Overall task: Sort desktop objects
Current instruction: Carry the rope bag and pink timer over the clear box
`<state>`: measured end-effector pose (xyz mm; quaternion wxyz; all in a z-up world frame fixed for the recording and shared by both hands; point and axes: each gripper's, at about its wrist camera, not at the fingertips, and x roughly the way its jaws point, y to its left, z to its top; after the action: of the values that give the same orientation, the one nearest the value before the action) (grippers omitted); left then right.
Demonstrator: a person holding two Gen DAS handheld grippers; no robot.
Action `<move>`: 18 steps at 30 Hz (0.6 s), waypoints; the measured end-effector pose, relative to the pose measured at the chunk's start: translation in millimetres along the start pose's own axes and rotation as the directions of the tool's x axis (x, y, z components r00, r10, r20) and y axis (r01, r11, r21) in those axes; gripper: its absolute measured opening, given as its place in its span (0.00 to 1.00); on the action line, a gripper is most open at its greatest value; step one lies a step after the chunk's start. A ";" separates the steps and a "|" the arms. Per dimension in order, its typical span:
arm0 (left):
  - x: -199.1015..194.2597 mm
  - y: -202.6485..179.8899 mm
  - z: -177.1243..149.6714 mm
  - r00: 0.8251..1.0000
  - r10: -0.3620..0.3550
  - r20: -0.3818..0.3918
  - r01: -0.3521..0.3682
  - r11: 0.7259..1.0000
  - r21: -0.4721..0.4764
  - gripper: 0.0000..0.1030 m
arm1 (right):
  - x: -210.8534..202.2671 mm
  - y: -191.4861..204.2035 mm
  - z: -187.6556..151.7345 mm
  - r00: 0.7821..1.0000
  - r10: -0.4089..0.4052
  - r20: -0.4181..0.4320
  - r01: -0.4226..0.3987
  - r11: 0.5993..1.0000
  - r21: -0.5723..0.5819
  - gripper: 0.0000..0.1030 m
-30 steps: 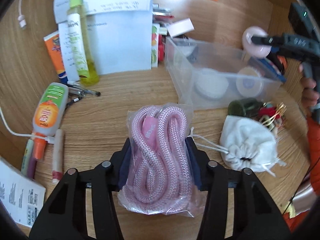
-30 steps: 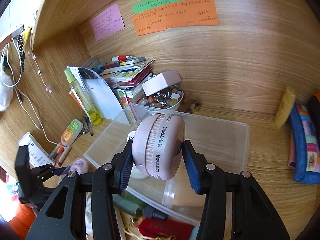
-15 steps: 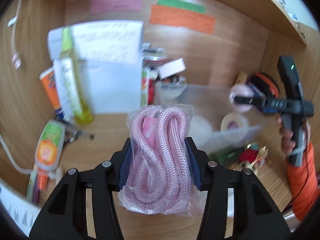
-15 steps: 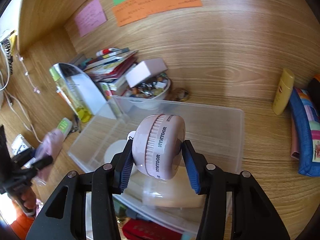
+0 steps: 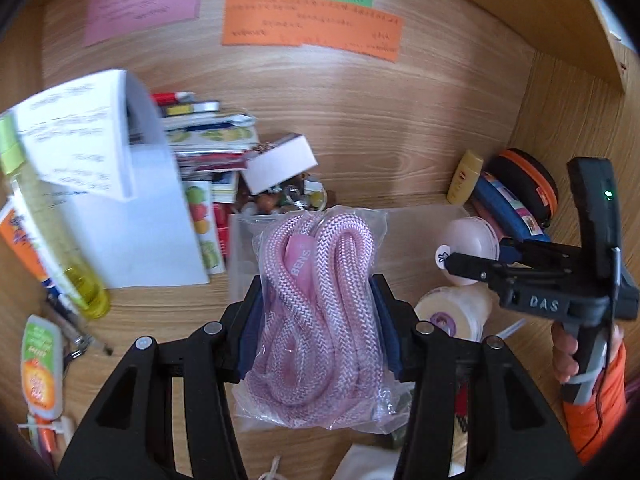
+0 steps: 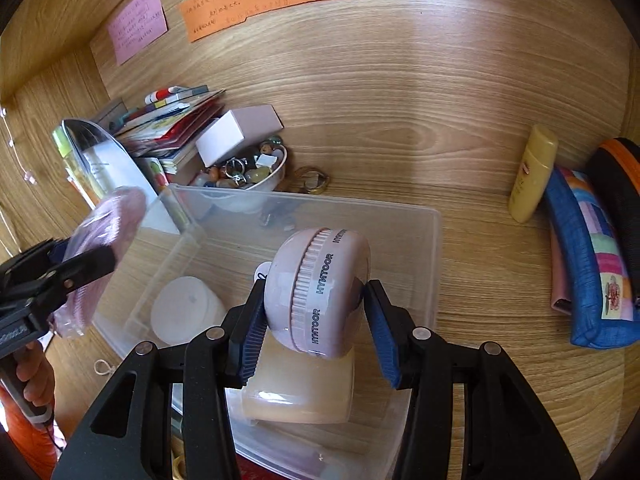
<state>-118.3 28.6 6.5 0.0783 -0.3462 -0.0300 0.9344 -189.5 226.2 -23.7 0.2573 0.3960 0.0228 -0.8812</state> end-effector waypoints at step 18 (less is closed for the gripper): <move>58.8 -14.3 -3.5 0.989 0.101 -0.113 -0.096 0.994 0.049 0.49 | 8.8 5.8 -2.4 0.992 -0.125 0.008 0.125 0.991 -0.055 0.44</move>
<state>-158.1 52.5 -32.4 0.0414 -0.3987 0.0121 0.9161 -190.0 217.9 -30.6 0.2127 0.3843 0.0715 -0.8955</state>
